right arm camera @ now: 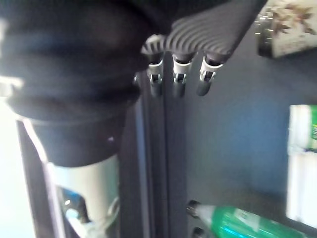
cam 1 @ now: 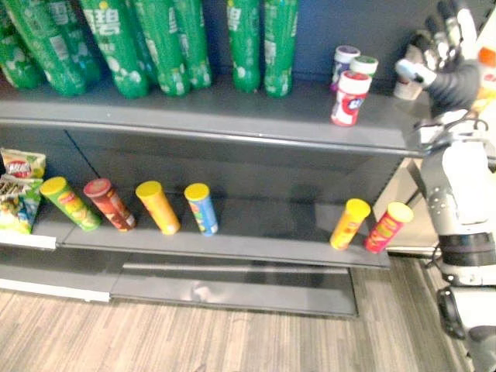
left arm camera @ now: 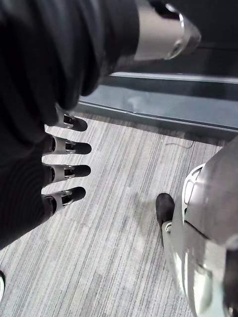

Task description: Put the gum and the chips on the shelf.

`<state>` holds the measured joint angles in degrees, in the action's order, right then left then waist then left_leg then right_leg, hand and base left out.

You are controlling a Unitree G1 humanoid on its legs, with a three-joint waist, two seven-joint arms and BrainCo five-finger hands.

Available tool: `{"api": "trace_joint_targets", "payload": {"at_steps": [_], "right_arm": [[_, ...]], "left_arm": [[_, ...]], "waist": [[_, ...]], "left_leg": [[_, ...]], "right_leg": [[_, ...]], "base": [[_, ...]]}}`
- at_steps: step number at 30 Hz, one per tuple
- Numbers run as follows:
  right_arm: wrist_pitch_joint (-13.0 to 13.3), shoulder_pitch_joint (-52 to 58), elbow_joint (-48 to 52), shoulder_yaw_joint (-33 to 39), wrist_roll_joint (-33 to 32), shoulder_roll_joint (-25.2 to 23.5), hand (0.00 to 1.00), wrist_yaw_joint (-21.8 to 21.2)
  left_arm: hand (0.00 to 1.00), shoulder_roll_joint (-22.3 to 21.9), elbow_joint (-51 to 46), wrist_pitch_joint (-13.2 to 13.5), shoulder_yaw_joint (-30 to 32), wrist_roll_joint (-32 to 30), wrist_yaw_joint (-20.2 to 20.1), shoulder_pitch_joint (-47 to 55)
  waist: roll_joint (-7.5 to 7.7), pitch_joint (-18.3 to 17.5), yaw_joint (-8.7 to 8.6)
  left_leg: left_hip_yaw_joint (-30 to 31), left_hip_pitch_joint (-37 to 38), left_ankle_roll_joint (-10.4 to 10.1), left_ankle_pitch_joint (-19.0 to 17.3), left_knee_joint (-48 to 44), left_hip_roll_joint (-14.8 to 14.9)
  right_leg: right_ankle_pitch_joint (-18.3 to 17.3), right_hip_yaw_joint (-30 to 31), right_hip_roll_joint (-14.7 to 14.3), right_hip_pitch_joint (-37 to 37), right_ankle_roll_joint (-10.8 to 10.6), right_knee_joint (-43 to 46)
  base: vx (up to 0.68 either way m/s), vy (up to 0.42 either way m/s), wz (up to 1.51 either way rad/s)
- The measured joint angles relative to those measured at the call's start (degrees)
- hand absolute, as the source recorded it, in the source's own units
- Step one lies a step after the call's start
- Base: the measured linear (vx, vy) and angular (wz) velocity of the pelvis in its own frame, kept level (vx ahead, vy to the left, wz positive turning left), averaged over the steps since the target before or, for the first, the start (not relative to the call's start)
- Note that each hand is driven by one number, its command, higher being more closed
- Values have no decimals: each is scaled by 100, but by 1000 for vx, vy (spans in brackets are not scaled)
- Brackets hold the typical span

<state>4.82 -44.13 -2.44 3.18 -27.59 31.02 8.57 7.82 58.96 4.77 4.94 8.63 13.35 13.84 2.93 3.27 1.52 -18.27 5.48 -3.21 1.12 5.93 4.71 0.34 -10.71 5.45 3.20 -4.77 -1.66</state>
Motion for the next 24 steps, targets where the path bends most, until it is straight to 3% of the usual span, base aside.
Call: {"api": "trace_joint_targets", "payload": {"at_steps": [8,11,17,20,24], "right_arm": [[410,-460,593,145,-658,302,0,357],[413,-311,986,301,-982,271,0,371],[403,1758,2173,767,-1047,-617,0,223],[398,3027,2311,785,-1006,-1006,0,-109],[400,4381,2312,1000,-1099,-1316,0,-917]], "left_arm": [[0,-46,101,25,103,23,3,6],[0,-51,190,61,106,27,1,3],[0,-35,220,139,151,196,12,143],[0,-46,256,149,228,203,41,222],[0,-62,266,204,231,240,70,327]], "waist": [[-31,-101,-1],[-32,-152,-4],[71,-253,-111],[78,-257,-232],[75,-258,-436]], "left_leg": [[-18,-13,-78,71,2,88],[-47,-30,-85,79,2,94],[-217,-31,-88,73,1,93],[-445,-21,-83,61,1,104],[-704,64,-122,7,1,133]], "right_leg": [[10,22,-83,-30,52,-6],[-5,58,-87,-93,30,-3],[38,223,-94,-174,51,27],[45,446,-121,-291,52,87],[74,714,-180,-376,60,101]], "base": [[-59,-24,-2],[-26,-4,-4],[27,11,-13],[35,14,-37],[24,6,-36]]}}
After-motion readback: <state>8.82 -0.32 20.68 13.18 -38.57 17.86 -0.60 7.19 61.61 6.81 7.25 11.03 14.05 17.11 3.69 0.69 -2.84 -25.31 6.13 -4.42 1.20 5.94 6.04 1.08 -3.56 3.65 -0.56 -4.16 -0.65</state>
